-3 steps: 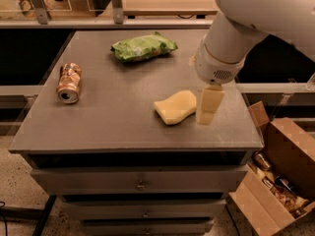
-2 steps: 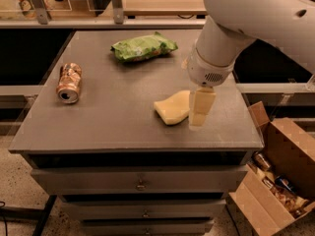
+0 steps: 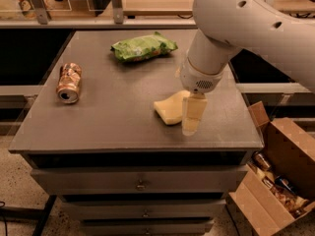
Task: Move sponge near green rice chip bag
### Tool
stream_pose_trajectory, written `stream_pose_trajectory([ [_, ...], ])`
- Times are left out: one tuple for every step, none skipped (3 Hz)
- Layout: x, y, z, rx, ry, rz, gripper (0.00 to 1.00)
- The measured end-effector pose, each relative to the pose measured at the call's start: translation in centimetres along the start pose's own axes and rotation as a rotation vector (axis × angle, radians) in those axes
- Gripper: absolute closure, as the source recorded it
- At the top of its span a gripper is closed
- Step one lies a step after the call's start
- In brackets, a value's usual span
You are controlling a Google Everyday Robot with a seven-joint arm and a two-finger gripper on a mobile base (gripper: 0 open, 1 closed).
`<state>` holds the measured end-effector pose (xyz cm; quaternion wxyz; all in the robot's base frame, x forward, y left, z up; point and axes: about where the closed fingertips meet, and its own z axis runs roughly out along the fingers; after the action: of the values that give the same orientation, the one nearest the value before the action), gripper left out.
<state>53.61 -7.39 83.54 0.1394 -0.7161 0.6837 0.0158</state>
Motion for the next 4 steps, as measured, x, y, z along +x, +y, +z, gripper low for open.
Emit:
stream_pose_trajectory([
  [-0.2,0.1,1.3,-0.026,-0.005,0.0,0.0],
  [-0.5,0.1,2.4,-0.05,-0.008,-0.002,0.18],
  [-0.8,0.0,2.6,-0.061,-0.007,-0.007,0.41],
  [-1.0,-0.1,2.3,-0.062,-0.006,-0.009,0.64],
])
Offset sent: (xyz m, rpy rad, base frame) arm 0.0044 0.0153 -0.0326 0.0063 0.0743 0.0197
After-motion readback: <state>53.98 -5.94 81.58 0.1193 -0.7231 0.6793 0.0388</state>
